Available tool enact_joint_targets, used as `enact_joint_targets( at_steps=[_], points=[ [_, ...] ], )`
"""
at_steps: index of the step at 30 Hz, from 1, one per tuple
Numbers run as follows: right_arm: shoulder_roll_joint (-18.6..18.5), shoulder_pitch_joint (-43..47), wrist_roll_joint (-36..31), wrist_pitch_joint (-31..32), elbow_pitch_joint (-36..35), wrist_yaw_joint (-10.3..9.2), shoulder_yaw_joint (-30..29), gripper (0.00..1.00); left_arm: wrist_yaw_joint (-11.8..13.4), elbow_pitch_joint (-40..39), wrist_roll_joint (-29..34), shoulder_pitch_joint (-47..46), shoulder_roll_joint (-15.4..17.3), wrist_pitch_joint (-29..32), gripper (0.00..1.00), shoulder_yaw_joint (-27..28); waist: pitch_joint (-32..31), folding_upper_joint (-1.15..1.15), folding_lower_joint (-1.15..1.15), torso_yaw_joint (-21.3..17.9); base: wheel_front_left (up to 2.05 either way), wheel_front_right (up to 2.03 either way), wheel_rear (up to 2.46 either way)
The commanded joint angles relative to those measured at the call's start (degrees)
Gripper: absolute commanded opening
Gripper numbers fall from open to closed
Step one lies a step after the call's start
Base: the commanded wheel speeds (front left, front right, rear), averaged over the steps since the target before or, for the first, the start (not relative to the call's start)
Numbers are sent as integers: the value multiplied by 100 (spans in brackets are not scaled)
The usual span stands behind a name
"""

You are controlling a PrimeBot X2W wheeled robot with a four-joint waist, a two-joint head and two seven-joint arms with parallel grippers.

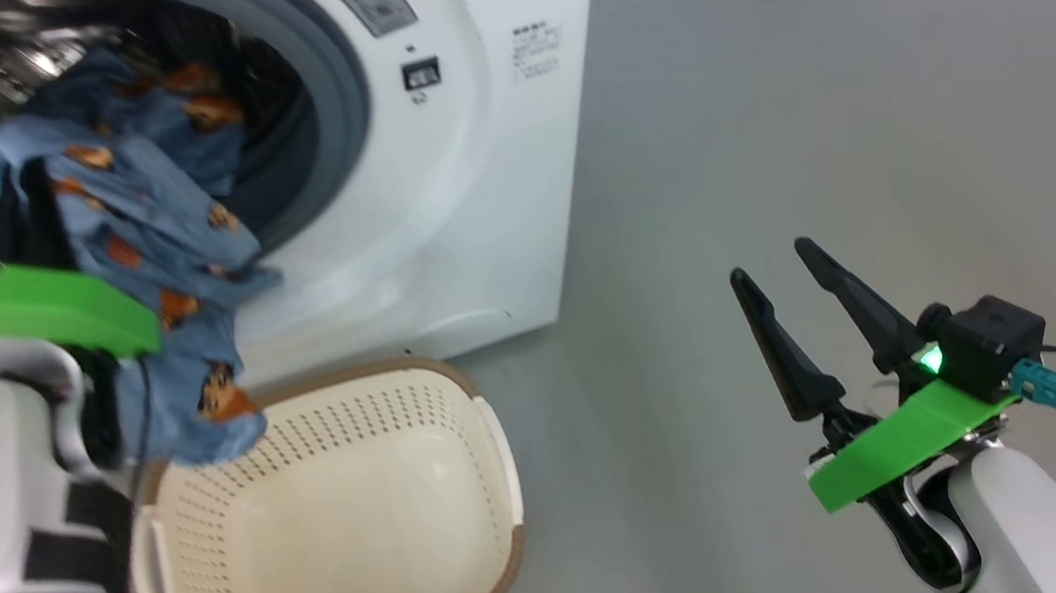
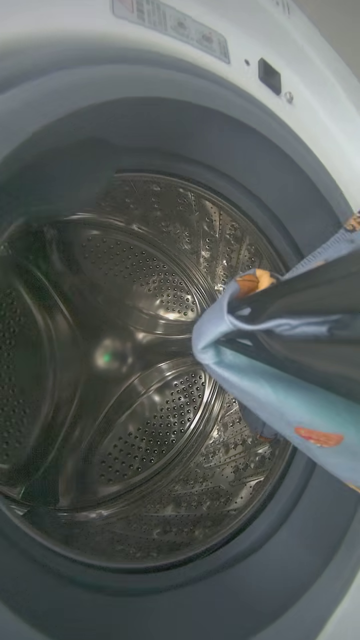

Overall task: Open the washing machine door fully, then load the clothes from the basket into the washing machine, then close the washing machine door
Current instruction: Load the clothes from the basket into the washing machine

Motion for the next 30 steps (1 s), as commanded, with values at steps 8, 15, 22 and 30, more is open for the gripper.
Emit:
enact_joint_targets(
  at_steps=[8, 15, 22, 30],
  points=[
    [113, -297, 124, -27, -181, 9, 176, 100, -56, 1228, -75, -1231, 558, -35, 0, 154, 799, 0, 0, -577, 0, 0, 0],
    [149, -400, 110, -27, -231, 9, 183, 100, -66, 1615, 15, -1837, 809, -36, 0, 180, 1194, 0, 0, -856, 0, 0, 0],
    [266, -482, 111, -27, -242, 9, 244, 100, 104, 1212, 164, -2297, 926, -36, 0, 496, 1493, 0, 0, -957, 0, 0, 0],
    [330, -563, 109, -27, -208, 9, 270, 100, 177, 605, 473, -1957, 714, -37, 44, 1095, 1516, 0, 0, -955, 0, 0, 0]
  ],
)
